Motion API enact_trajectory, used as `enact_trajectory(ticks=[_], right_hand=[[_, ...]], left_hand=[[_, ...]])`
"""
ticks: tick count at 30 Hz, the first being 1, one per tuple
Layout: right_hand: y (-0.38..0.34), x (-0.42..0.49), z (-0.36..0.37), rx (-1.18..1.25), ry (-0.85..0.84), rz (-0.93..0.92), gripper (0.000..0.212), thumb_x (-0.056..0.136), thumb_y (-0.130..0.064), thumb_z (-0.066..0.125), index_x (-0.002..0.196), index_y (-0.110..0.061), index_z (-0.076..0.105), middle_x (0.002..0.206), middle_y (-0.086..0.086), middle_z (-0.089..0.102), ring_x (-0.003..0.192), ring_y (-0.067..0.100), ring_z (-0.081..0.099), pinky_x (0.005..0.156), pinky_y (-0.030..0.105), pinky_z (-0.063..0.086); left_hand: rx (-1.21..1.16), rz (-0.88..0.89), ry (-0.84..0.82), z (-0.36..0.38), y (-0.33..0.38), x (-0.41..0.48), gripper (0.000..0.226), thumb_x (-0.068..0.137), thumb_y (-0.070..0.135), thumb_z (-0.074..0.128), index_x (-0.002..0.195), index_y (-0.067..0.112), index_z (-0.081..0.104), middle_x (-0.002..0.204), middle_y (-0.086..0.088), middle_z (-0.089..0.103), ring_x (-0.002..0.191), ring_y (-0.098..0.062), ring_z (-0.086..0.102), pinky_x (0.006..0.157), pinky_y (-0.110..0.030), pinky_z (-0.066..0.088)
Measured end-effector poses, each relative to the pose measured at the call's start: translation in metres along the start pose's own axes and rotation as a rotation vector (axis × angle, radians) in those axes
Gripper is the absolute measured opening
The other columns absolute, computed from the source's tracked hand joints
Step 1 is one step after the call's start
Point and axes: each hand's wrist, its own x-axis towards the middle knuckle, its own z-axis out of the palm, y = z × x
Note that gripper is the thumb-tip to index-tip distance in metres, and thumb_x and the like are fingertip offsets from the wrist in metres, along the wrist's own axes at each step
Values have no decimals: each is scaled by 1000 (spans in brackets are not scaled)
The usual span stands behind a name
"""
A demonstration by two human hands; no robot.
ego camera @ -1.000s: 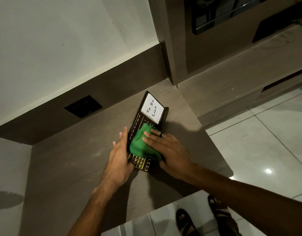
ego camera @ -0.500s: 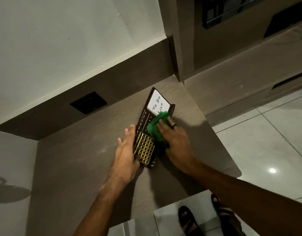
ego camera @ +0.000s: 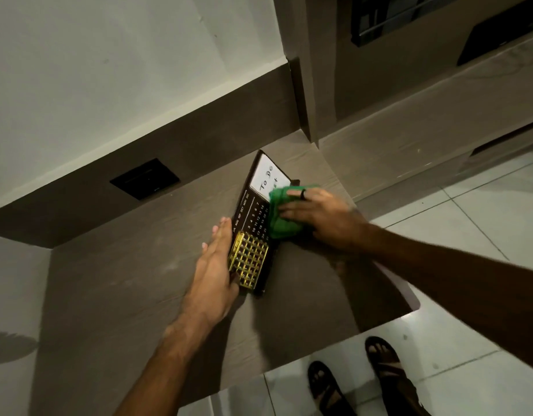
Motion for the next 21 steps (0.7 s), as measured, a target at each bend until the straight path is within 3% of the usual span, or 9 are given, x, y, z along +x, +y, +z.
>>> enact_trajectory(ticks=[2,4,6,9,12,16,17,19,21], right_hand=[[14,16,-11,10,13,126,53,84,-23,44,135,-29,52,144,3,50,134,28,39,107,45,33],[23,30,-18,0,95,231,66,77,0,55,139,-23,49,148,3,46,139,25,33,111,40,24],[21,32,-21,5,129,293,70,75,10,56,140,-17,48,149,5,44,141,26,32,113,40,22],[-5,6,-3,29,188,117,57,78,7,56,131,-12,58,140,12,54,128,38,44,105,50,34],[-8,-2,-1,-104,99,-38,50,77,-5,57,126,-17,62,133,6,60,118,35,53,96,47,42],[18,26,-10,-77,111,289,57,82,-2,52,136,-21,53,145,4,50,136,30,38,105,41,28],[9,22,-3,-34,140,317,56,82,-3,51,135,-21,54,144,6,50,134,31,40,105,42,32],[-23,1,18,-31,152,164,49,81,-4,56,129,-16,60,136,11,57,126,36,49,97,46,43],[-34,-16,24,-60,87,-54,49,81,-6,66,129,-13,59,137,9,57,129,33,48,98,47,43]], left_hand=[[-9,-17,10,0,3,2,105,76,-6,65,151,24,-3,161,1,5,145,-11,0,121,-45,5],[-15,-35,9,-1,6,4,106,76,-5,65,150,25,-4,161,2,4,145,-11,-1,120,-45,1],[-5,-48,-2,-1,7,4,106,76,-6,65,150,25,-6,161,2,1,145,-11,-2,120,-44,-1],[-9,-43,-1,-2,8,4,106,77,-8,64,150,26,-6,161,3,0,146,-12,-3,120,-42,-1],[15,-18,-10,-3,8,4,107,76,-10,63,150,26,-5,161,3,0,146,-12,-2,118,-39,-3],[46,7,-17,-5,7,5,107,73,-13,62,150,22,-4,161,1,1,147,-13,-2,119,-37,-4],[46,6,-20,-5,7,5,107,73,-13,63,150,22,-4,161,1,2,147,-14,-1,120,-39,-2],[42,1,-25,-6,6,7,108,73,-11,64,150,22,-5,161,1,2,147,-14,0,121,-42,2],[50,1,-35,-7,5,6,109,73,-10,65,149,22,-5,161,1,2,147,-15,0,121,-42,2]])
